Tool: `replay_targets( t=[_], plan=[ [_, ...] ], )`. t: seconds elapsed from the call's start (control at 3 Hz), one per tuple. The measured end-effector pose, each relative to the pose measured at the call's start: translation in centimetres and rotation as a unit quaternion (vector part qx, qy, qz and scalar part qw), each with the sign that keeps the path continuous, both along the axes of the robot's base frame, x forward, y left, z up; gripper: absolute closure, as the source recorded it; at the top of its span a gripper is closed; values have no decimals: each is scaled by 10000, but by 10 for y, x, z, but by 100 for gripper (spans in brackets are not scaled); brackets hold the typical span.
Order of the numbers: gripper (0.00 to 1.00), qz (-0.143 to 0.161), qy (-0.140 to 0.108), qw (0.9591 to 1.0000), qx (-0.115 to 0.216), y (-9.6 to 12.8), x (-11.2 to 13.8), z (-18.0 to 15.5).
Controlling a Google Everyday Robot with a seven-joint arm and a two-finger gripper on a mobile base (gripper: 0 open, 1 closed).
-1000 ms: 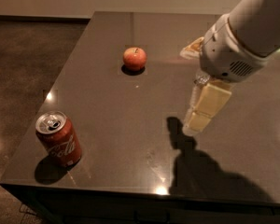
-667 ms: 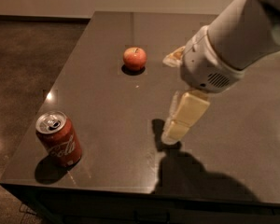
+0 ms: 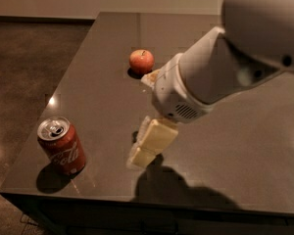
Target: Knock coke can over
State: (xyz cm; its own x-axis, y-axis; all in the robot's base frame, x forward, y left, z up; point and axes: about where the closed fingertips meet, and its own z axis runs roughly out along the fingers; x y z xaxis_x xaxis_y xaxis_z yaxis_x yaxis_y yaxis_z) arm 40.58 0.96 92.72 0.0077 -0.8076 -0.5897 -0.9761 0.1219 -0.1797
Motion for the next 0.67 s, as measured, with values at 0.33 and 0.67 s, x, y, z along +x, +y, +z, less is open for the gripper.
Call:
replay_targets(
  t=[0.33,0.67],
  plan=[
    [0,-30,-20,9993,386,28,-5,-7],
    [0,-20,17,9969,780,55,-9,-10]
  ],
)
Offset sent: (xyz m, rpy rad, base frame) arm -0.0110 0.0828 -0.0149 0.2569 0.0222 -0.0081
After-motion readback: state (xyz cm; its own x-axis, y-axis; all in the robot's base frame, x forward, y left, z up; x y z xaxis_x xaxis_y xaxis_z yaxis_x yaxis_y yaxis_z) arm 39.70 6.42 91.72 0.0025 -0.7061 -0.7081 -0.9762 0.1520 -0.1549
